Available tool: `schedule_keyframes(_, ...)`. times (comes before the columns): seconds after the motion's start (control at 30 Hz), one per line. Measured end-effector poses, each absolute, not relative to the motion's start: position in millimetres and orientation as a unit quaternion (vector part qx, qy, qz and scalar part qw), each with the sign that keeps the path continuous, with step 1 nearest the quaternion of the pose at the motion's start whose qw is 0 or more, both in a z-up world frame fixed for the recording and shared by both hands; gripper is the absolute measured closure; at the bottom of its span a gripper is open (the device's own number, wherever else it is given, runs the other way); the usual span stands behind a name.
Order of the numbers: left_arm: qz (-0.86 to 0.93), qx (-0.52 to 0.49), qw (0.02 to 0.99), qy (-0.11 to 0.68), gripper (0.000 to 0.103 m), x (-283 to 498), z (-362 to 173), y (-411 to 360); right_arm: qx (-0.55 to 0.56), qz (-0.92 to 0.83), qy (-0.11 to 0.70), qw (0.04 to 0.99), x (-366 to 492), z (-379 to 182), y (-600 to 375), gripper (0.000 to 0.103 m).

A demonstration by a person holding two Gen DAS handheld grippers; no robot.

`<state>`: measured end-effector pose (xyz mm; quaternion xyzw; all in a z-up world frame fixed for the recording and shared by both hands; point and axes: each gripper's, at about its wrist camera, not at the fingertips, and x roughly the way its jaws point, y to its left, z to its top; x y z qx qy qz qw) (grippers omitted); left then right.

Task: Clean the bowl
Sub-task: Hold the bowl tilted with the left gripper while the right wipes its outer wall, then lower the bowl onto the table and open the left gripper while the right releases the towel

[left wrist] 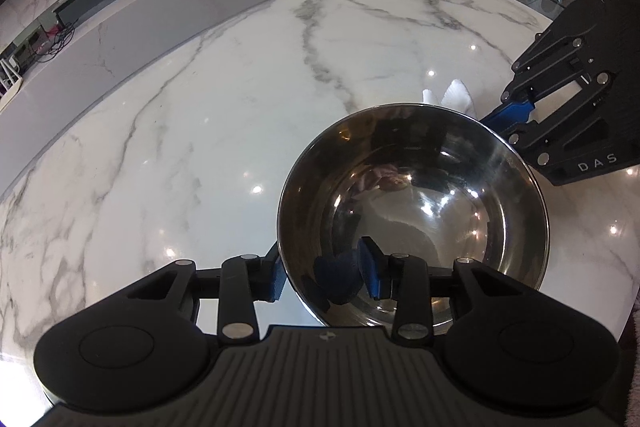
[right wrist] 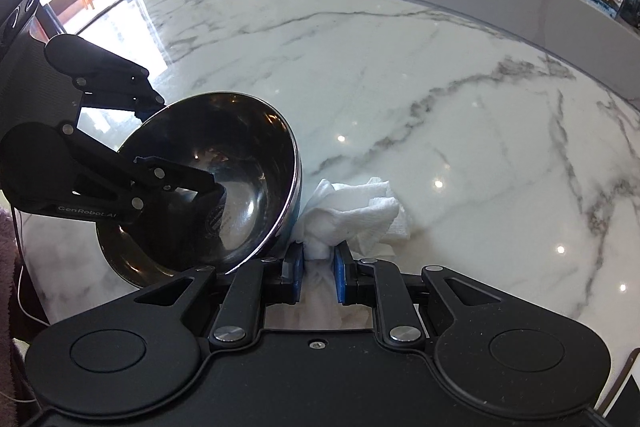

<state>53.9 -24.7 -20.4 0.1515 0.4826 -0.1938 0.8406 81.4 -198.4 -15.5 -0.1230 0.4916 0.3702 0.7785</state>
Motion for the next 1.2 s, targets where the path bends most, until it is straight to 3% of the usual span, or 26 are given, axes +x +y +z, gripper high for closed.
schedule_keyframes(0.43,-0.171,0.133,0.85,0.48,0.059,56.0,-18.6,-16.6,-0.131,0.345,0.486,0.792,81.2,-11.5,-197.9,0.088)
schedule_keyframes(0.57,-0.162,0.098,0.867,0.461,0.051,54.4,-9.7,-7.0,-0.134,0.299,0.477,0.816,85.0,-8.0,-204.1,0.088)
schedule_keyframes(0.7,-0.154,0.071,0.88,0.444,0.037,52.2,-0.2,-0.2,-0.15,0.256,0.469,0.832,89.4,-7.8,-209.2,0.088)
schedule_keyframes(0.97,-0.132,0.036,0.895,0.425,0.033,48.6,11.3,14.4,-0.179,0.251,0.471,0.827,84.3,-14.7,-201.7,0.087)
schedule_keyframes(1.07,-0.137,0.026,0.898,0.418,0.027,47.3,16.1,17.6,-0.164,0.247,0.475,0.829,86.8,-13.8,-205.9,0.082)
schedule_keyframes(1.2,-0.126,0.027,0.906,0.404,0.026,42.7,22.9,21.7,-0.147,0.222,0.469,0.842,85.7,-3.2,-217.2,0.065)
